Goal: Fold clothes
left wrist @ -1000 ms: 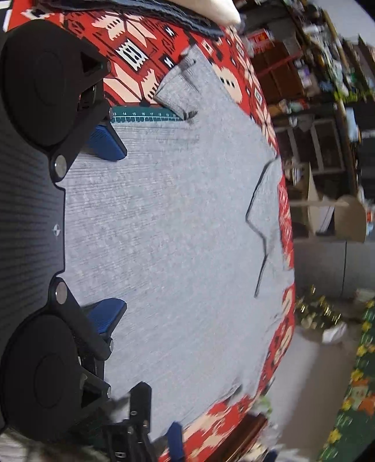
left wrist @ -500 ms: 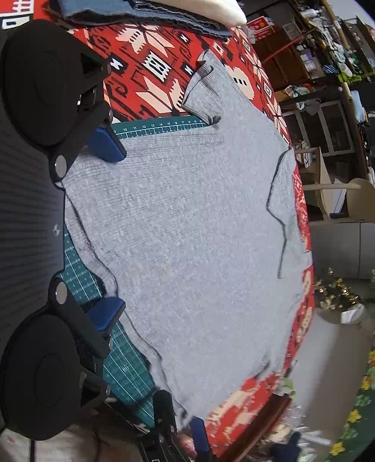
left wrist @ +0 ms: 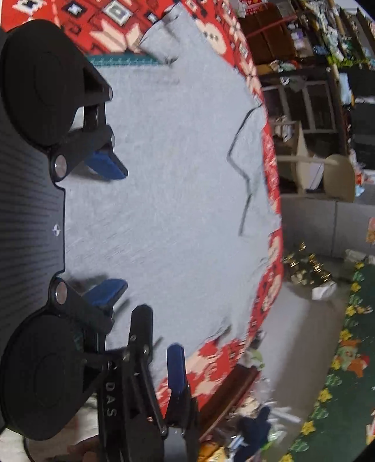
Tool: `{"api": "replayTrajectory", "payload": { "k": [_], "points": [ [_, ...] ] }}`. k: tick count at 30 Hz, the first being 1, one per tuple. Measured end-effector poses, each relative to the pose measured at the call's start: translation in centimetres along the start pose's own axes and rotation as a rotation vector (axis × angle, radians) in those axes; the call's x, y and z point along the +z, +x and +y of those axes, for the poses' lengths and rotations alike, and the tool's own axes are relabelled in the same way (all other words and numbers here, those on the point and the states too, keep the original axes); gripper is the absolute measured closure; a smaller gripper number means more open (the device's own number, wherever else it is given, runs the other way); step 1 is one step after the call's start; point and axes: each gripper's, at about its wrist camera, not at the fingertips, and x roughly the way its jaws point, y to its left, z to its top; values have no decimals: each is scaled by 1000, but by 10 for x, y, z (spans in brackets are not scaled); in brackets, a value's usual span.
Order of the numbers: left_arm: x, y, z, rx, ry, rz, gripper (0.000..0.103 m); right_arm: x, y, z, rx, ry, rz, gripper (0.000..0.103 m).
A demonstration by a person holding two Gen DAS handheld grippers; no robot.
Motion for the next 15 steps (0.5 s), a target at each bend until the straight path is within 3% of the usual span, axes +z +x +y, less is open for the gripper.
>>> {"api": "replayTrajectory", "payload": {
  "k": [1,4,10,15],
  "points": [
    [-2,1,-1,-10,6,12,44,-2,1,1,14,12,17,36],
    [-10,-5,-5,9,69,15,51,-11,0,5,39,5,55,44],
    [-24,-19,-10,10,140,46,54,-25,-13,10,29,-12,97,44],
    [-26,-27,-9,-2,142,51,57,-25,-25,-2,62,61,115,44]
  ]
}}
